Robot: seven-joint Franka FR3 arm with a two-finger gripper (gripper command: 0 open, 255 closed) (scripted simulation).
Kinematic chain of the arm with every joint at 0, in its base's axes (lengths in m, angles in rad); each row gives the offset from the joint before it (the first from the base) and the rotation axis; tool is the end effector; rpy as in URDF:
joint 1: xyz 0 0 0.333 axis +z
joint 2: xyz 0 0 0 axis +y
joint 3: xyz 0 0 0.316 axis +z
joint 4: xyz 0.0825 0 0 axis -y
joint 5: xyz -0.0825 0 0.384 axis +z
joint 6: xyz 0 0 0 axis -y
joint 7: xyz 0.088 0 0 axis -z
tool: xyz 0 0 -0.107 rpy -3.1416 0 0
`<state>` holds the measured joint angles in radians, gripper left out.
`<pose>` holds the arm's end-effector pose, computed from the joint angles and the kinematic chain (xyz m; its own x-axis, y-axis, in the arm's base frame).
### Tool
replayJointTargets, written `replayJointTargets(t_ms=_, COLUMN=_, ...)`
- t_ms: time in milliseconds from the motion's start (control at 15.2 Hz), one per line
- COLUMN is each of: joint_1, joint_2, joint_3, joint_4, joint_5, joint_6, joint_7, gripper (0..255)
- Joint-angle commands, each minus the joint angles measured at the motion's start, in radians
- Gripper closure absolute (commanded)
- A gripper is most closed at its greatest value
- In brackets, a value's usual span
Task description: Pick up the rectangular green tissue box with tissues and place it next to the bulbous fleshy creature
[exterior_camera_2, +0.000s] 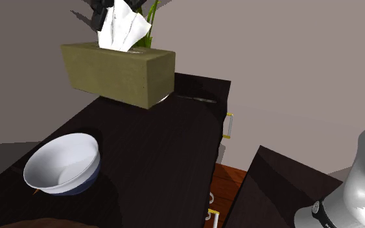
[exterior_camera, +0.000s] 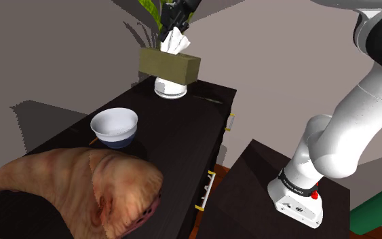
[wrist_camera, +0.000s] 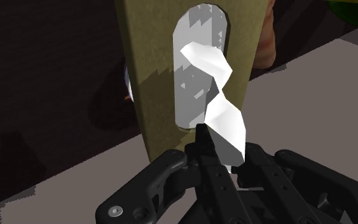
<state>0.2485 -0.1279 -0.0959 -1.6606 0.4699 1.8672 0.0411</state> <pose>0.5293 0.1125 0.6902 0.9610 -0.0256 0.2752 0.1128 -0.8727 -0.4750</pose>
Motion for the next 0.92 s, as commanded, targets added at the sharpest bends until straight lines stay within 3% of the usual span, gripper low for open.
replayJointTargets(t_ms=0, joint_1=0.018, joint_2=-0.038, joint_3=0.029, joint_4=-0.041, joint_5=-0.014, joint_6=0.025, joint_7=0.044, gripper=255)
replayJointTargets(t_ms=396, joint_1=0.067, joint_2=-0.108, joint_3=0.123, joint_4=-0.126, joint_5=-0.046, joint_6=0.099, joint_7=0.173, gripper=255)
replayJointTargets(t_ms=858, joint_1=0.070, joint_2=-0.128, joint_3=0.127, joint_4=-0.239, joint_5=-0.029, joint_6=0.186, joint_7=0.137, gripper=255)
